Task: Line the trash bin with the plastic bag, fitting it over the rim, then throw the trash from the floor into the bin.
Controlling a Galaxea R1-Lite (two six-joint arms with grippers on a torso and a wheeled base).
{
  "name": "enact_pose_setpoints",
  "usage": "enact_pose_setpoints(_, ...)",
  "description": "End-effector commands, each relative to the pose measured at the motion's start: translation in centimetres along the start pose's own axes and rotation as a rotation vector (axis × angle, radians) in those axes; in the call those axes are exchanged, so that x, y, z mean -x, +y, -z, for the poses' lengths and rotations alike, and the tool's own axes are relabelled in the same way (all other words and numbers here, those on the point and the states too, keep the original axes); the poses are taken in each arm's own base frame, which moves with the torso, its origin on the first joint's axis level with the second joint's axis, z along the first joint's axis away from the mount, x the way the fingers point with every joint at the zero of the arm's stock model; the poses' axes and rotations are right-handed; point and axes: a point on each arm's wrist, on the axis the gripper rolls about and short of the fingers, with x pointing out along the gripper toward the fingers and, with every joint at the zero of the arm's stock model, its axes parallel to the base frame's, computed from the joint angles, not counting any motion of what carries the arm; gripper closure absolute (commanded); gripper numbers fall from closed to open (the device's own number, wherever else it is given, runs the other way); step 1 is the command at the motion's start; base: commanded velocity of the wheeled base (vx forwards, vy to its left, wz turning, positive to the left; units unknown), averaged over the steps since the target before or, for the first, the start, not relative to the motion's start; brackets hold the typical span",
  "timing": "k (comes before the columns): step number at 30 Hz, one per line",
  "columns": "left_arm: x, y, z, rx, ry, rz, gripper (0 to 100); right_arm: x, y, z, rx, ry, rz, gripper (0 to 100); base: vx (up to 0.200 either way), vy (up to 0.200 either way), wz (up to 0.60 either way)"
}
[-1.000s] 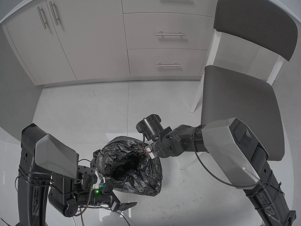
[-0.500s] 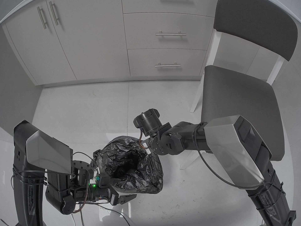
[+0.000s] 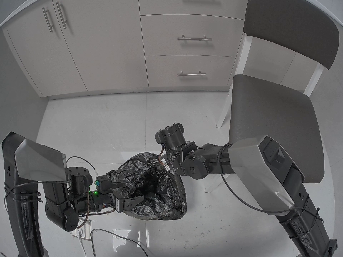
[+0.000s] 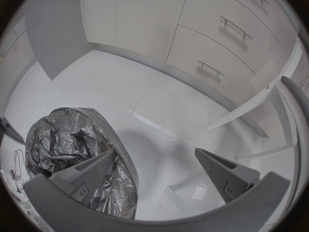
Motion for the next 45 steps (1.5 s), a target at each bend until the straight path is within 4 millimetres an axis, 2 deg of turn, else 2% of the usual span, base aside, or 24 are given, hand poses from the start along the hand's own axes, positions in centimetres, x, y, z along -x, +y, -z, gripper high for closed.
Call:
enact_pose_setpoints(1, 1.0, 1.3, -1.5, -0.008, -0.063, -0.05, 0, -0.5, -0.9, 0.1, -0.007, 0.005, 0.012, 0, 0.0, 0.0, 0.0)
enact_pose_setpoints(9, 2.0, 2.8, -2.8, -0.017, -0.124, -0.106, 0, -1.0, -1.1, 0.5, -0.008, 0.016, 0.019, 0, 0.0, 0.0, 0.0)
enact_pose_setpoints(15, 2.3, 3.7, -2.4, 0.006, -0.12, -0.132, 0, -2.8, -2.1, 2.1, -0.01, 0.059, 0.041, 0, 0.0, 0.0, 0.0)
enact_pose_setpoints(21, 2.2, 4.2, -1.8, 0.025, -0.104, -0.14, 0, -3.5, -2.6, 2.7, -0.014, 0.075, 0.045, 0, 0.0, 0.0, 0.0)
enact_pose_setpoints(26, 2.2, 4.4, -1.7, 0.027, -0.106, -0.147, 0, -3.2, -2.5, 2.4, -0.017, 0.067, 0.042, 0, 0.0, 0.0, 0.0)
enact_pose_setpoints(28, 2.2, 5.3, -2.3, 0.027, -0.136, -0.17, 0, -1.7, -2.4, 0.8, -0.026, 0.035, 0.039, 0, 0.0, 0.0, 0.0)
enact_pose_setpoints(30, 2.1, 5.6, -2.9, 0.043, -0.164, -0.172, 0, -1.0, -2.2, 0.2, -0.028, 0.022, 0.035, 0, 0.0, 0.0, 0.0)
enact_pose_setpoints(32, 0.9, 6.9, -5.2, 0.122, -0.267, -0.178, 0, -0.1, -1.9, -0.6, -0.03, 0.001, 0.024, 0, 0.0, 0.0, 0.0)
enact_pose_setpoints(34, 0.1, 7.8, -6.1, 0.099, -0.298, -0.181, 0, 0.4, -1.5, -0.9, -0.028, -0.008, 0.018, 0, 0.0, 0.0, 0.0)
enact_pose_setpoints(36, 0.1, 7.8, -6.1, 0.099, -0.298, -0.181, 0, 0.4, -1.5, -0.9, -0.028, -0.008, 0.018, 0, 0.0, 0.0, 0.0)
enact_pose_setpoints(38, -2.0, 9.2, -6.4, 0.104, -0.265, -0.177, 0, 0.7, -1.0, -1.0, -0.023, -0.015, 0.009, 0, 0.0, 0.0, 0.0)
enact_pose_setpoints(45, -4.2, 10.7, -5.7, 0.117, -0.241, -0.176, 0, 0.8, -1.0, -1.1, -0.024, -0.018, 0.008, 0, 0.0, 0.0, 0.0)
